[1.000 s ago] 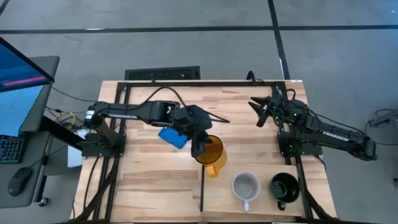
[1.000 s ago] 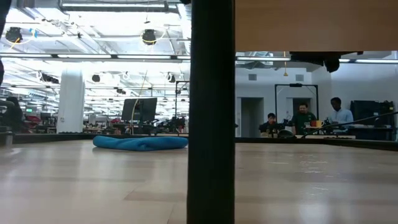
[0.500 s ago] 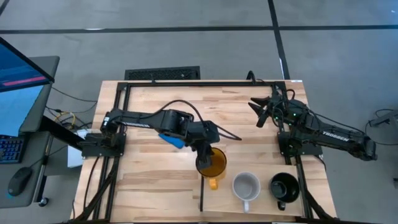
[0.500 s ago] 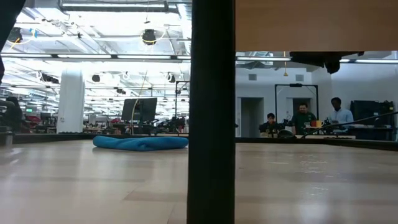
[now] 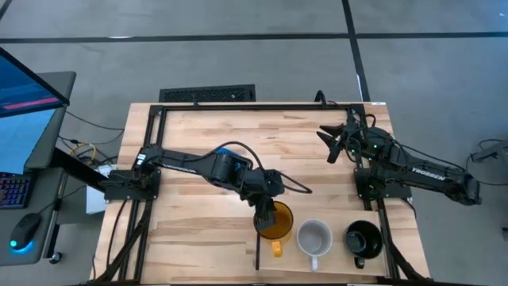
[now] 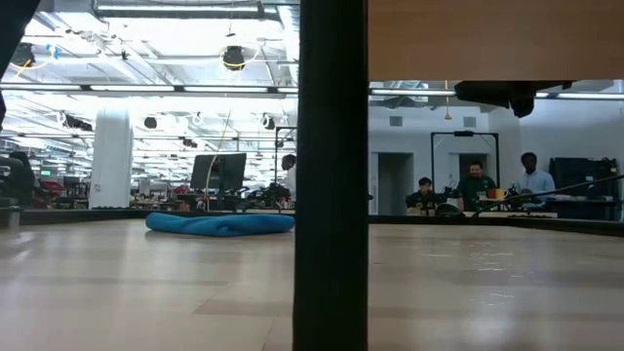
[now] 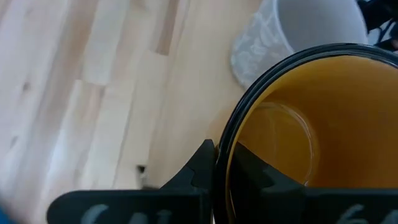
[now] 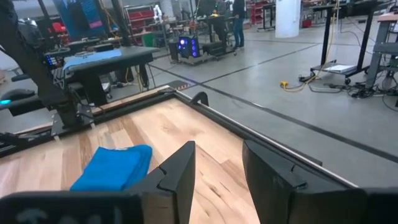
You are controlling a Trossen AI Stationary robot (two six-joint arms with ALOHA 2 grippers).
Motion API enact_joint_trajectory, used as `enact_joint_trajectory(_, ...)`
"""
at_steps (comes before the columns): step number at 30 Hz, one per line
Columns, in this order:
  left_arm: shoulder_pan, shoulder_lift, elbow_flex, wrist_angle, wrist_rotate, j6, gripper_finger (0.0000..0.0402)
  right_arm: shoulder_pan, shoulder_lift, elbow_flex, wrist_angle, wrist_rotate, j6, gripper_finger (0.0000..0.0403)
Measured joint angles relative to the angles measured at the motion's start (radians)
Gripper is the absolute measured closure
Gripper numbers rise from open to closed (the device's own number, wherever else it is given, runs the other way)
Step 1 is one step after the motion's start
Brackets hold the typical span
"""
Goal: Stack small to large cups/mugs on shelf
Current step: Put the yellow mug on the shelf
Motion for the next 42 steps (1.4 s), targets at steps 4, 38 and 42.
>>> enact_joint_trajectory(4, -0.008, 0.014, 0.001, 0.015, 0.004, -0.016, 0.0390, 0.001, -0.001, 0.000, -0.003, 0.000, 0.000, 0.0248)
enact_joint_trajectory(38, -0.005, 0.052, 0.002, 0.113, 0.070, -0.029, 0.0390, 0.000, -0.001, 0.000, -0.006, 0.000, 0.000, 0.0248)
enact_joint_trajectory(42, -0.001, 0.061, 0.001, 0.102, 0.075, -0.041, 0.0390, 0.000, -0.001, 0.000, -0.011, 0.000, -0.001, 0.0248)
